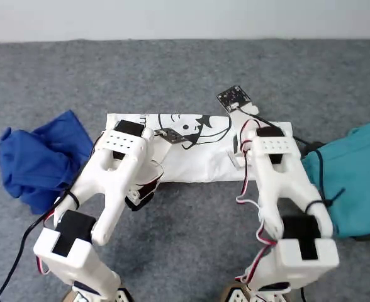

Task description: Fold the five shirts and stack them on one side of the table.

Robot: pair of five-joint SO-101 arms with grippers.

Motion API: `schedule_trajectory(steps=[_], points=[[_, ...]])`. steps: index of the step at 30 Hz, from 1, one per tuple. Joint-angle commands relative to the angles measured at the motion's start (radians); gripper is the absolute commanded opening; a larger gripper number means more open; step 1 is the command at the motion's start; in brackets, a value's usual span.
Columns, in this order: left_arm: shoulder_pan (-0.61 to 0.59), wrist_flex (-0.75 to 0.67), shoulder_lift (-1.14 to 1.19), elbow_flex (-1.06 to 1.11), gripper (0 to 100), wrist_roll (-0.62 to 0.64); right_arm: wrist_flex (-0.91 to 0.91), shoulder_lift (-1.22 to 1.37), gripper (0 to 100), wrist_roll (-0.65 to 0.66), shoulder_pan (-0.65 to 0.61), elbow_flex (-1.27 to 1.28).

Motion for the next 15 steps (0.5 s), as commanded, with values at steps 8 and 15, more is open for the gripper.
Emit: schedule_trajectory(steps=[8,15], points=[[0.015,0.005,-0.017,0.001,3,0.005,-0.021,0.058,17.7,-0.008,0.007,-0.078],[0.015,0.005,-0.017,0.001,3,0.005,-0.010,0.059,31.9,-0.008,0.007,-0.172]])
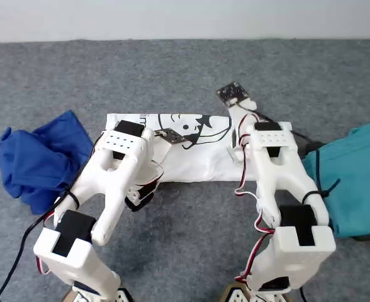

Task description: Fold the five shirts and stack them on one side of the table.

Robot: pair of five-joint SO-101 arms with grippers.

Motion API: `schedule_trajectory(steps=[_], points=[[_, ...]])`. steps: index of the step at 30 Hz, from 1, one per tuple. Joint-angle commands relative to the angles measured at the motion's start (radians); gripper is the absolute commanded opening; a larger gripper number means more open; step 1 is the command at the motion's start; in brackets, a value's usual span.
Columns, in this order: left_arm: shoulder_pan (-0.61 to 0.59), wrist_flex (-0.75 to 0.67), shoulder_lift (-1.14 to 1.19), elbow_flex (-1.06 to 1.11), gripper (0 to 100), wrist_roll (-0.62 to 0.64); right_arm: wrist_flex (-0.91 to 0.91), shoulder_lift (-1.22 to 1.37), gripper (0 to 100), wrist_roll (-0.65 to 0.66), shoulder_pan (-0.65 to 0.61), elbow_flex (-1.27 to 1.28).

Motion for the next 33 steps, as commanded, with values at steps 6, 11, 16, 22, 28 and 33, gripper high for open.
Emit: schedule_trajectory(steps=[6,11,16,22,28,33], points=[[0.011,0.005,-0.017,0.001,3,0.005,0.176,-0.021,32.2,-0.005,0.041,-0.196],[0.008,0.005,-0.017,-0.001,3,0.005,0.452,-0.021,32.2,-0.005,0.067,-0.288],[-0.155,0.005,-0.026,-0.074,5,0.014,0.581,-0.022,32.1,-0.005,0.119,-0.305],[-0.402,0.003,-0.017,-0.217,15,0.114,0.624,-0.021,32.1,-0.014,0.177,-0.284],[-0.423,-0.046,-0.015,-0.217,16,0.110,0.568,-0.021,32.1,-0.014,0.196,-0.219],[-0.420,-0.089,-0.012,-0.179,16,0.110,0.510,-0.019,32.1,-0.014,0.193,-0.199]])
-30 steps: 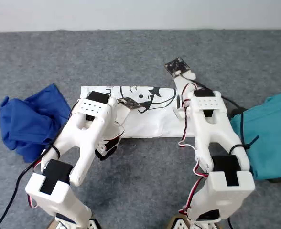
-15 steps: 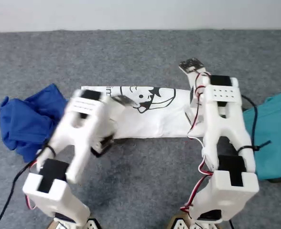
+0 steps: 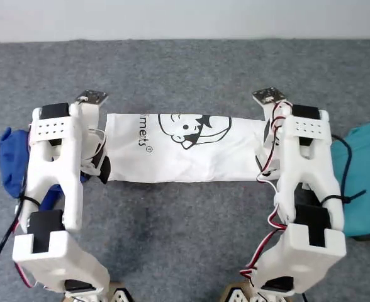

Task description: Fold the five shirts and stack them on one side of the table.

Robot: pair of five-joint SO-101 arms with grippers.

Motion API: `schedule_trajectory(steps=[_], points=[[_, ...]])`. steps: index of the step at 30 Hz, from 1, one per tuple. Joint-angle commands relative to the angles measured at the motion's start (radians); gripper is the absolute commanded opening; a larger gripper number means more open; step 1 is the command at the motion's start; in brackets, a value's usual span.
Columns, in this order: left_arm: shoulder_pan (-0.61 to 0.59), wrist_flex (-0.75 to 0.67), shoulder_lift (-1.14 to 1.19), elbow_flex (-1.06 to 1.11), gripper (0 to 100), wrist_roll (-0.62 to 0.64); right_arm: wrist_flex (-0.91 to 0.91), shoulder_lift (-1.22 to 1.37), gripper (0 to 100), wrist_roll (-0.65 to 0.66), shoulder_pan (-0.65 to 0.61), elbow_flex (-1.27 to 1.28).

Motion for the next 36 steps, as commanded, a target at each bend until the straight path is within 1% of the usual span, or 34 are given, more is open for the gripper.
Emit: schedule_trajectory(steps=[1,8,12,19,23,26,31,34,36], points=[[-0.006,-0.044,-0.003,0.015,16,0.011,-0.045,-0.016,32.1,-0.014,0.007,-0.002],[-0.006,-0.127,0.114,0.039,16,0.011,-0.101,-0.010,32.1,-0.014,0.013,0.000],[-0.006,-0.152,0.175,0.039,16,0.011,-0.133,-0.010,32.1,-0.014,0.012,0.055],[-0.002,-0.155,0.206,0.002,16,0.014,-0.320,-0.010,32.1,-0.012,0.008,0.206],[-0.002,-0.158,0.206,0.001,16,0.014,-0.369,-0.010,31.8,-0.011,0.007,0.242],[-0.002,-0.158,0.206,0.001,16,0.012,-0.374,-0.010,25.8,-0.006,0.007,0.269],[0.000,-0.198,0.207,0.005,15,0.014,-0.375,-0.010,9.1,-0.008,0.012,0.275],[0.008,-0.198,0.207,0.007,10,0.015,-0.375,-0.010,1.0,-0.011,0.013,0.275],[0.023,-0.198,0.207,0.007,5,0.015,-0.375,-0.010,1.3,-0.011,0.013,0.275]])
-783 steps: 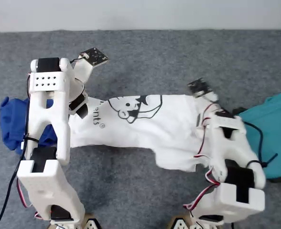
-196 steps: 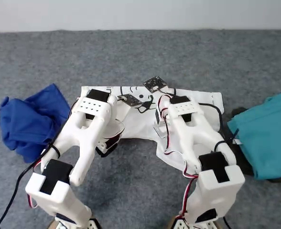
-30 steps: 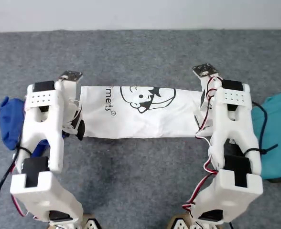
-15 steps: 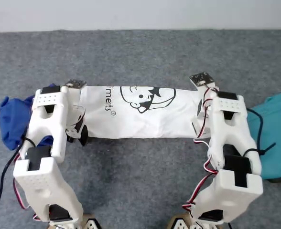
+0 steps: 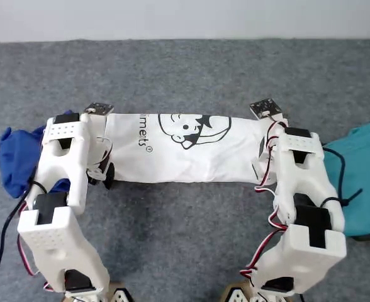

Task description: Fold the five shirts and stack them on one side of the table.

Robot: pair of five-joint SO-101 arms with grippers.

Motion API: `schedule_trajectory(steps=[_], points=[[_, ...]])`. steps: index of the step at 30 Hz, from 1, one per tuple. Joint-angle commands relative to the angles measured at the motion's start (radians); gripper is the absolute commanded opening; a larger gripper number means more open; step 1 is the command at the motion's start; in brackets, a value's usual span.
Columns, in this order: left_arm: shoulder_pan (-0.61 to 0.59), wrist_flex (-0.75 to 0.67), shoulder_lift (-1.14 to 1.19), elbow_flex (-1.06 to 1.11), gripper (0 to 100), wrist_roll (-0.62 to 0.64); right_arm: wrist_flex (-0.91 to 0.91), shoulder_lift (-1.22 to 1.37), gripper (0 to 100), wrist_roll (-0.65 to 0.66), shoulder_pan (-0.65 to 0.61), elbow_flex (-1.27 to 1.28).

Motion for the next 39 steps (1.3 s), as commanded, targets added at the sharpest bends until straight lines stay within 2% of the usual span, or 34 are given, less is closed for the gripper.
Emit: schedule_trajectory(steps=[1,11,17,24,28,33,39], points=[[0.031,-0.009,-0.006,-0.028,3,0.009,-0.007,-0.008,1.9,-0.009,0.008,0.000],[0.115,-0.003,-0.009,-0.033,3,0.012,-0.005,-0.008,1.0,-0.008,0.008,0.000],[0.058,0.146,-0.017,-0.076,14,-0.041,-0.005,-0.008,1.0,-0.005,0.010,0.000],[-0.011,0.230,-0.017,-0.183,15,-0.060,-0.001,-0.008,1.0,-0.005,0.008,0.000],[0.018,0.227,-0.006,-0.225,15,-0.054,-0.001,-0.008,1.0,-0.005,0.004,0.000],[0.084,0.144,-0.006,-0.226,15,-0.052,0.002,-0.008,1.0,-0.005,0.004,0.000],[0.064,0.112,0.034,-0.225,17,-0.094,-0.005,-0.008,1.0,-0.003,0.004,0.021]])
